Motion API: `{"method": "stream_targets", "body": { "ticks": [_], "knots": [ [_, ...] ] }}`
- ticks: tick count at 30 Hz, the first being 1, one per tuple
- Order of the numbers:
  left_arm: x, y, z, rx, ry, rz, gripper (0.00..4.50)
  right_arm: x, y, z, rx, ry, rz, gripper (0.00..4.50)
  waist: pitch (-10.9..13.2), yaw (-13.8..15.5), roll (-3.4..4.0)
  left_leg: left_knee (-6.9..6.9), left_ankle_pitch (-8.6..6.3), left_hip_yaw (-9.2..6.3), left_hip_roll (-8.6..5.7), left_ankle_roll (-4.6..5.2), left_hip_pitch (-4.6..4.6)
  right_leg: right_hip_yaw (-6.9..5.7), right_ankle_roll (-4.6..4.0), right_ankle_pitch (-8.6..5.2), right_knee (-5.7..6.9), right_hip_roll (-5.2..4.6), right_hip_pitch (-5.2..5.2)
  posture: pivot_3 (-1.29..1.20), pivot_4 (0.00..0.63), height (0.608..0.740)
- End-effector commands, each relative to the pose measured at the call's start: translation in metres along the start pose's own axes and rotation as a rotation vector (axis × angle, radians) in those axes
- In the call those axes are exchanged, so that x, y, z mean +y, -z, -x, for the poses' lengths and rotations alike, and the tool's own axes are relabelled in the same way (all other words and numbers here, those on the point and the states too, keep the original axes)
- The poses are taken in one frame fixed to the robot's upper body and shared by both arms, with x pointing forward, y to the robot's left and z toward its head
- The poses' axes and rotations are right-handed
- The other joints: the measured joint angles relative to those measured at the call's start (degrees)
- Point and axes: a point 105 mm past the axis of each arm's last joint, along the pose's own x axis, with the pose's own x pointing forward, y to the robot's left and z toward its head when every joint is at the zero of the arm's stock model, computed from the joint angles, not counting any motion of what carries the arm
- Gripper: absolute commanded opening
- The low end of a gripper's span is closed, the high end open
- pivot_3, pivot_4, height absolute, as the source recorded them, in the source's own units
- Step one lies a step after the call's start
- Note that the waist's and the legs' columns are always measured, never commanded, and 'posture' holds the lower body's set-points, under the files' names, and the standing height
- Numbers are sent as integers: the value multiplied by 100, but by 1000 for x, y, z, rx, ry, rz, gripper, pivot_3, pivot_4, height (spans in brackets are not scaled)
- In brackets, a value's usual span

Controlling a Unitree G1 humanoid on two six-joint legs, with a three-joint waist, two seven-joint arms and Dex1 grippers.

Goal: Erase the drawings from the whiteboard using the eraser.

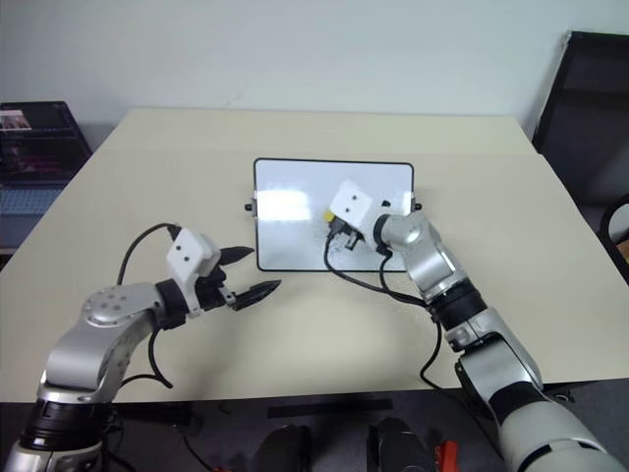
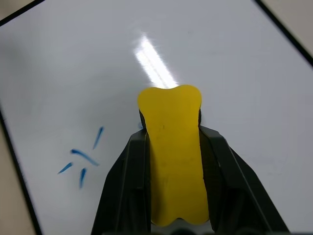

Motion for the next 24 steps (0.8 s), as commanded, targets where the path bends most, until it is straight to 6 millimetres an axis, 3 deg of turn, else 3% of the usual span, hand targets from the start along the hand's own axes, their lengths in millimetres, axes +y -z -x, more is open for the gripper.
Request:
{"method": "stream_targets", "body": {
  "ticks": [1,5,7,12,18,24],
  "knots": [
    [-6,-18,-2,-51,18,-39,4500,-7,2,5,8,42,46,997,0,0,0,1,0,0,0,0,0,-2,0,0,0,0,1,0,150,740],
    [-7,-20,-3,-51,27,-39,4500,-38,-14,6,-47,215,74,997,0,-3,0,3,1,1,0,0,3,2,0,0,4,0,1,0,150,740],
    [-6,-22,-4,-53,27,-41,4500,-44,-20,5,-71,244,74,997,0,-3,0,5,1,3,1,-1,3,2,0,0,4,0,1,0,150,740],
    [-6,-24,-5,-54,30,-43,4500,-34,-21,-8,-71,184,42,997,0,-6,0,1,1,4,0,0,3,3,0,0,1,1,1,0,150,740],
    [-6,-23,-4,-49,30,-44,4500,-3,5,-8,20,-8,-4,997,-1,-13,0,1,0,-5,0,0,4,1,-1,1,2,1,4,0,150,740],
    [-6,-22,-4,-47,36,-44,4500,-32,-6,-5,-14,150,9,997,0,-14,0,5,2,-5,1,0,8,-1,0,1,6,1,6,0,150,740]
  ]
}}
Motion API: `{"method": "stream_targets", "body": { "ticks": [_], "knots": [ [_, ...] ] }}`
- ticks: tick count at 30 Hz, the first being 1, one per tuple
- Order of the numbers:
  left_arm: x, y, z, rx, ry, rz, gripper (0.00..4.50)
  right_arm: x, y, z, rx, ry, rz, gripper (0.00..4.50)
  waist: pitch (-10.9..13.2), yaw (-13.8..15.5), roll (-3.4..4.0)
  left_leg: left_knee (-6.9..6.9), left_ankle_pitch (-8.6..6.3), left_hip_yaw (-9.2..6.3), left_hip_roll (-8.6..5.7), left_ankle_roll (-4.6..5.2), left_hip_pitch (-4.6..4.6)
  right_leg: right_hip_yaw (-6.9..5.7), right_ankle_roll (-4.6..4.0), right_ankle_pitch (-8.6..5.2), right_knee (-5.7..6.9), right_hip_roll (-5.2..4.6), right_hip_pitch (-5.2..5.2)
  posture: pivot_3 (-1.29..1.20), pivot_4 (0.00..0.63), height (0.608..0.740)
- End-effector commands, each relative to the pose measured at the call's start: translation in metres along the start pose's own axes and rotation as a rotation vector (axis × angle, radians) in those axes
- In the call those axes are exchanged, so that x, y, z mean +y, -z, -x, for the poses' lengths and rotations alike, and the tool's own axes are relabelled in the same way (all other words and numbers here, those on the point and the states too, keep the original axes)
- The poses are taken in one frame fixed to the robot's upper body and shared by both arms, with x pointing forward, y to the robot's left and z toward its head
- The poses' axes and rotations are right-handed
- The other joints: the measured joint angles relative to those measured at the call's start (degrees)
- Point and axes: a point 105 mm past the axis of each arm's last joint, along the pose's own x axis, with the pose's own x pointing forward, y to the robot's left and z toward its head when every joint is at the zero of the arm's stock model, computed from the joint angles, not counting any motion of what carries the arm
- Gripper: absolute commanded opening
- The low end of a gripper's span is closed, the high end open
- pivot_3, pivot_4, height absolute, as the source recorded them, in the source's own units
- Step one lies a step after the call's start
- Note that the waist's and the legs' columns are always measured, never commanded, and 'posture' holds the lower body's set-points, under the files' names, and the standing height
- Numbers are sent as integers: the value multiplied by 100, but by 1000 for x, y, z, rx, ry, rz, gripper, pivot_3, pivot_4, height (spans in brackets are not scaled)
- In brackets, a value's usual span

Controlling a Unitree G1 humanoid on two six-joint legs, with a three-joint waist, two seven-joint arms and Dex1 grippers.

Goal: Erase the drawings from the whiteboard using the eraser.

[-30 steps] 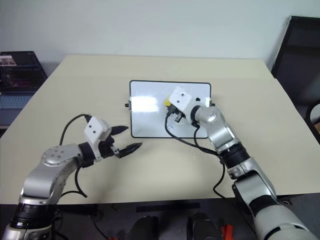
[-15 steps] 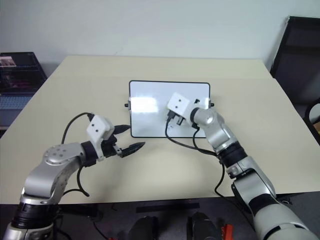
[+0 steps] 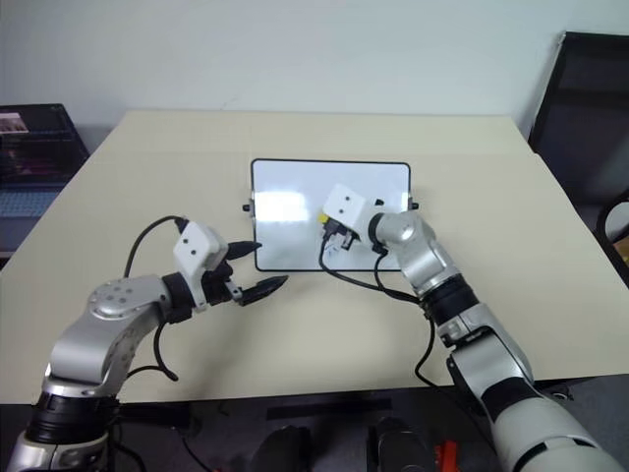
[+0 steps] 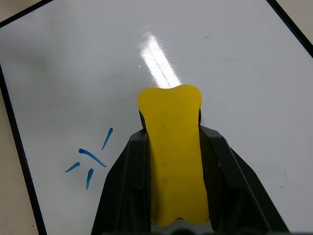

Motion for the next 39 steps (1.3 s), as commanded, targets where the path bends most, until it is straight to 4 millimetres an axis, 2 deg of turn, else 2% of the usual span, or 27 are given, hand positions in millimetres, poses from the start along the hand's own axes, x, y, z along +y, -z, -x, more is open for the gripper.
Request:
{"method": "stream_targets", "body": {
  "ticks": [1,3,6,8,11,14,16,23,26,29,34,36,39],
  "knots": [
    [-2,-10,2,-32,11,-32,4500,-26,-1,5,10,116,4,997,0,-1,0,2,0,1,0,0,0,1,0,0,1,0,0,0,150,740],
    [-2,-9,2,-31,13,-32,4500,-21,4,4,26,87,4,997,0,0,0,2,2,2,0,1,1,1,0,1,1,0,0,0,150,740],
    [-1,-7,3,-29,13,-31,4500,4,20,8,81,-53,17,997,-1,15,-1,2,2,1,-1,1,0,2,0,1,0,0,0,0,150,740],
    [-2,-5,3,-27,15,-29,4500,14,24,10,99,-105,32,997,-1,21,-1,1,1,1,-3,2,0,-3,0,1,-3,0,3,0,150,740],
    [-2,-4,3,-27,19,-27,4500,5,20,11,91,-51,56,997,-1,12,0,1,1,0,-1,2,1,1,0,1,-1,0,2,0,150,740],
    [-3,-5,3,-28,22,-28,4500,-21,8,10,50,97,70,997,-1,10,0,3,2,2,1,2,3,1,0,1,1,0,2,0,150,740],
    [-3,-6,2,-30,23,-29,4500,-28,5,11,41,127,72,997,0,8,0,4,5,5,2,3,4,1,2,2,2,0,2,0,150,740],
    [-5,-9,1,-34,31,-28,4500,-11,17,12,80,28,75,997,-1,15,-1,2,6,6,0,5,2,3,-2,7,-2,0,1,0,150,740],
    [-5,-8,1,-33,32,-26,4500,-10,17,14,74,34,76,997,-1,16,0,1,6,6,0,5,1,0,-2,7,-3,0,1,0,150,740],
    [-5,-7,1,-34,29,-23,4500,-17,11,20,36,73,38,997,0,13,0,0,6,6,1,5,2,2,-2,7,-3,0,1,0,150,740],
    [-1,-10,1,-62,2,-9,4500,-26,-20,37,-128,112,-166,997,1,18,2,0,6,2,0,5,-5,1,-2,7,-5,0,-2,0,150,740],
    [3,-12,4,-79,-21,4,4500,-24,-28,50,-189,102,-258,997,1,20,1,-3,4,-7,0,6,-10,1,-2,7,-5,0,-5,0,150,740],
    [6,-10,10,-86,-39,21,4500,-9,-31,74,-243,47,-356,997,1,22,1,-8,2,-21,1,4,-13,-1,-3,7,-8,-1,-6,0,150,740]
  ]
}}
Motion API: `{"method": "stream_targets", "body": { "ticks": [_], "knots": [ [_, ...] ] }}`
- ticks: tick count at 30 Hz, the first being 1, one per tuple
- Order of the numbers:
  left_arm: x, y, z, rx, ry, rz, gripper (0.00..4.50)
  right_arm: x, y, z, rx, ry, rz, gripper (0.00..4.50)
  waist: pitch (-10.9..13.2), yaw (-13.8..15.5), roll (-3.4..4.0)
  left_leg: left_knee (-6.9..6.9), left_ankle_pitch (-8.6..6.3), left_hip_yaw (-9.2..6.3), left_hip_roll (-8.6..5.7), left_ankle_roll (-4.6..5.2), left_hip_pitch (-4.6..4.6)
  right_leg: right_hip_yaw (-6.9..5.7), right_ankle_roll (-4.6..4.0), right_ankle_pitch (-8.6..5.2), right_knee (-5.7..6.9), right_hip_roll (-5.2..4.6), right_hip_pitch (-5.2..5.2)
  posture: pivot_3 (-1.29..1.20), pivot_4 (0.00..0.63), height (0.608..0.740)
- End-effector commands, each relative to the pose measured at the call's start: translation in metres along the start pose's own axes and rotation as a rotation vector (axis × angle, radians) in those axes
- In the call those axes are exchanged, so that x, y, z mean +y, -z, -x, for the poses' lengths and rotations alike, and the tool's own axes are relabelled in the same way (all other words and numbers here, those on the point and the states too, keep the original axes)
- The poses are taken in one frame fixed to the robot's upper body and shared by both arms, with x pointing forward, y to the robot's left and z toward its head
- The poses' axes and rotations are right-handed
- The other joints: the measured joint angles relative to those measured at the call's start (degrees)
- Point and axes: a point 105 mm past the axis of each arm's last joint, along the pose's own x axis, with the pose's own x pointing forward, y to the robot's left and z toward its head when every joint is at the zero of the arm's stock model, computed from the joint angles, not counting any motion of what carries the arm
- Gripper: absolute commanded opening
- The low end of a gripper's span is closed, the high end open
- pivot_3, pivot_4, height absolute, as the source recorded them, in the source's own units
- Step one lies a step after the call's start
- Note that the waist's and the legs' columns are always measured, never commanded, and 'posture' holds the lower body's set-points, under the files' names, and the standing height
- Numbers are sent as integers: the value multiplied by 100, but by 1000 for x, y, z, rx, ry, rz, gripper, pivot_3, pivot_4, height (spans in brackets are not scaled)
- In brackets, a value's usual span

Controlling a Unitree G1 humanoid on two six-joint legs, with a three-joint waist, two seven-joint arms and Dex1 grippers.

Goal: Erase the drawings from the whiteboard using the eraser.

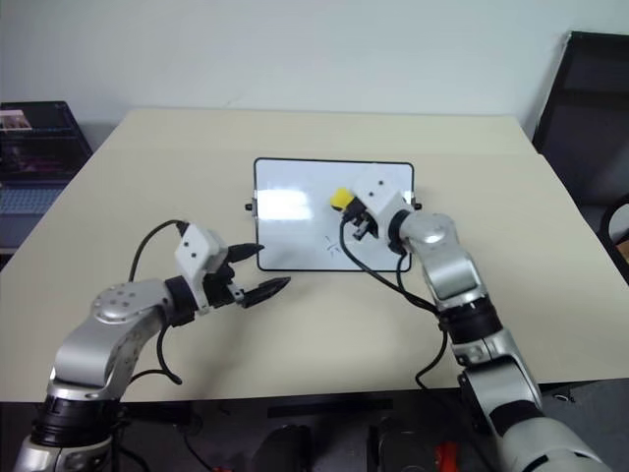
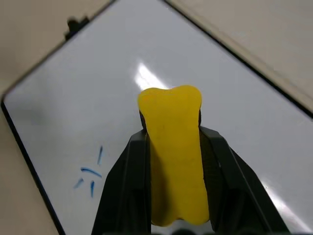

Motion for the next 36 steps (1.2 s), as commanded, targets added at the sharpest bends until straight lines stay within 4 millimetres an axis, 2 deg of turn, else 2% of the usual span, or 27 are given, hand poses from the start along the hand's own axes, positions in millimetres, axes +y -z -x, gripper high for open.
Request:
{"method": "stream_targets", "body": {
  "ticks": [1,4,8,13,16,20,22,24,30,33,36],
  "knots": [
    [8,-11,12,-52,-36,-10,4500,13,-13,30,-76,-62,-87,997,0,0,0,0,-1,-2,1,-1,0,-1,-1,0,0,0,0,0,150,740],
    [6,-9,16,-52,-31,-6,4500,24,-8,45,-66,-96,-113,997,1,-3,2,-2,-3,-1,0,-1,0,-1,-1,-2,-2,-3,0,0,150,740],
    [5,-4,26,-54,-28,1,4500,43,30,88,0,-125,-212,997,-1,9,-1,-2,-3,1,-2,-1,0,1,23,-21,-5,-9,3,0,150,740],
    [5,8,33,-31,-7,-6,4500,61,50,95,55,-163,-265,997,3,-40,2,0,-2,9,2,-2,15,2,19,-31,1,-19,4,0,150,740],
    [9,10,35,-37,-14,-6,4500,61,52,92,58,-153,-252,997,3,-47,2,4,0,19,3,-1,23,3,22,-28,5,-11,9,0,150,740],
    [14,17,38,-28,-26,-5,4500,56,43,85,18,-130,-242,997,3,-37,2,4,-1,25,1,-1,17,4,23,-28,1,-9,7,0,150,740],
    [19,27,41,0,-65,2,4500,55,41,79,17,-133,-203,997,2,-42,1,1,-1,23,1,-1,14,6,23,-29,-2,-9,4,0,150,740],
    [20,35,42,21,-84,-11,4500,53,42,66,34,-114,-93,997,2,-49,0,-1,-2,23,2,-1,13,6,21,-30,-2,-10,2,0,150,740],
    [11,28,34,2,-56,-26,4500,39,24,12,6,-45,183,997,2,-33,0,0,-2,33,3,-2,13,5,20,-29,1,-10,-1,0,150,740],
    [9,24,29,15,-41,-54,4500,34,18,-8,2,-35,229,997,2,-19,-1,0,-2,36,2,-2,11,4,19,-28,0,-10,-1,0,150,740],
    [7,22,25,27,-26,-82,4500,33,18,-19,14,-37,257,997,1,5,-2,-2,-2,31,0,-2,7,2,-6,-13,0,-10,0,0,150,740]
  ]
}}
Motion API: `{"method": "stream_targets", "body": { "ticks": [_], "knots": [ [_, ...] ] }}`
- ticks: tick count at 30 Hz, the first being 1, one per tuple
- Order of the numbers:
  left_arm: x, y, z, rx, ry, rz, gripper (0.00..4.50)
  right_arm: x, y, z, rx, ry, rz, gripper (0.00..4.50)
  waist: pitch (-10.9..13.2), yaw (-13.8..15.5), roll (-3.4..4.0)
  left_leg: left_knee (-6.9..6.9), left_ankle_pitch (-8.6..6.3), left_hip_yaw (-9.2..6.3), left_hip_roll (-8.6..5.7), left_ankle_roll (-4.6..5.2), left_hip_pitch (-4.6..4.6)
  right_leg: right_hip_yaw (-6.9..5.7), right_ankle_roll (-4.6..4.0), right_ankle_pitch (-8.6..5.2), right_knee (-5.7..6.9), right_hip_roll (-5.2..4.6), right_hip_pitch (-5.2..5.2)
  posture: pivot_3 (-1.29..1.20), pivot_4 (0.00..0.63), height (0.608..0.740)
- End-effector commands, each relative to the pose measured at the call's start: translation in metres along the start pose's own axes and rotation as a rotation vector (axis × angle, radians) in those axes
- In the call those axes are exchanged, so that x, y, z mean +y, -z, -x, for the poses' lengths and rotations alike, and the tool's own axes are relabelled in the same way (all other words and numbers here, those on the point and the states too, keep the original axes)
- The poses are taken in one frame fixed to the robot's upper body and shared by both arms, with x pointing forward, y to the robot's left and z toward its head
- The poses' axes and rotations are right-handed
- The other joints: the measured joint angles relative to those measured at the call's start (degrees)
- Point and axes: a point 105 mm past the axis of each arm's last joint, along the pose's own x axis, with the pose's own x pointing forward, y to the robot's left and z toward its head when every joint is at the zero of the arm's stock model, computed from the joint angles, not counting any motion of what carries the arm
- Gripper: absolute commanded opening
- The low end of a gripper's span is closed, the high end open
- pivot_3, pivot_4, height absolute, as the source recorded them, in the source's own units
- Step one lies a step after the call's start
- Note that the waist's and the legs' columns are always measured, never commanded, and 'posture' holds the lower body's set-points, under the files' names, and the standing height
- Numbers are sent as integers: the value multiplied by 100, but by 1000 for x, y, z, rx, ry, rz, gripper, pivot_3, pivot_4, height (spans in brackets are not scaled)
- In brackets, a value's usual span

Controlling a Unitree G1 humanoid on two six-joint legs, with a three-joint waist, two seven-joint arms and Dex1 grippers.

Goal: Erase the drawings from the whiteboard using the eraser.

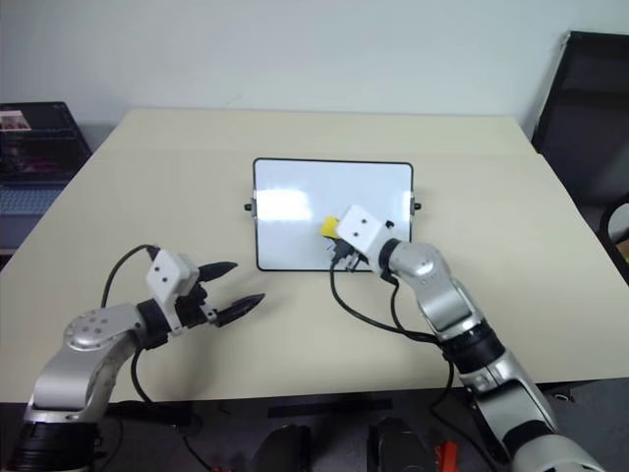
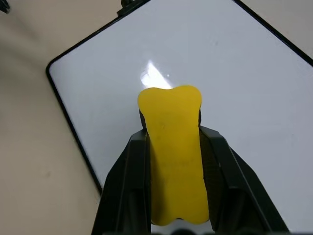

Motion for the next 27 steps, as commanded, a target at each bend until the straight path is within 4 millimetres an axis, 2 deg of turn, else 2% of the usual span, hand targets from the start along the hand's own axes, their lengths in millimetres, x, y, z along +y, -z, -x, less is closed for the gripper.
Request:
{"method": "stream_targets", "body": {
  "ticks": [1,5,7,9,12,15,17,23,25,27],
  "knots": [
    [-3,-17,-4,-20,17,-73,4500,-6,-2,-9,5,8,67,997,0,9,0,0,0,0,-2,0,-2,0,-1,0,0,0,0,0,150,740],
    [-10,-25,-8,-28,49,-80,4500,2,21,-16,129,-57,110,997,0,7,0,0,-1,1,-3,0,-4,-4,-1,1,-1,-2,0,0,150,740],
    [-11,-27,-9,-31,55,-82,4500,8,35,-13,186,-104,119,997,0,-4,0,0,-1,0,-1,0,-1,-3,-2,1,1,-2,0,0,150,740],
    [-11,-28,-9,-33,58,-84,4500,13,40,-8,206,-145,127,997,-1,-4,0,2,-1,-2,1,0,2,-6,-2,1,3,-2,3,0,150,740],
    [-11,-28,-9,-33,65,-84,4500,1,35,-8,184,-75,152,997,-1,-5,0,4,0,0,3,0,7,-9,0,0,5,-1,6,0,150,740],
    [-11,-28,-11,-33,70,-82,4500,-26,19,-13,128,77,177,997,0,-7,0,9,1,0,3,0,7,-8,4,-1,7,-1,6,0,150,740],
    [-11,-28,-11,-33,71,-82,4500,-29,17,-14,118,93,177,997,0,-7,0,11,3,1,2,0,7,-6,8,1,8,-1,6,0,150,740],
    [-12,-28,-14,-37,85,-76,4500,14,43,-5,225,-137,201,997,-2,1,-3,9,2,0,1,1,6,-7,3,4,5,-1,7,0,150,740],
    [-12,-28,-14,-36,88,-75,4500,23,47,0,245,-193,217,997,-2,-2,-2,8,2,0,1,1,7,-7,3,4,5,-1,7,0,150,740],
    [-13,-28,-15,-36,90,-73,4500,22,47,1,246,-191,237,997,-2,-4,-2,9,2,0,2,1,7,-7,4,3,6,-1,7,0,150,740]
  ]
}}
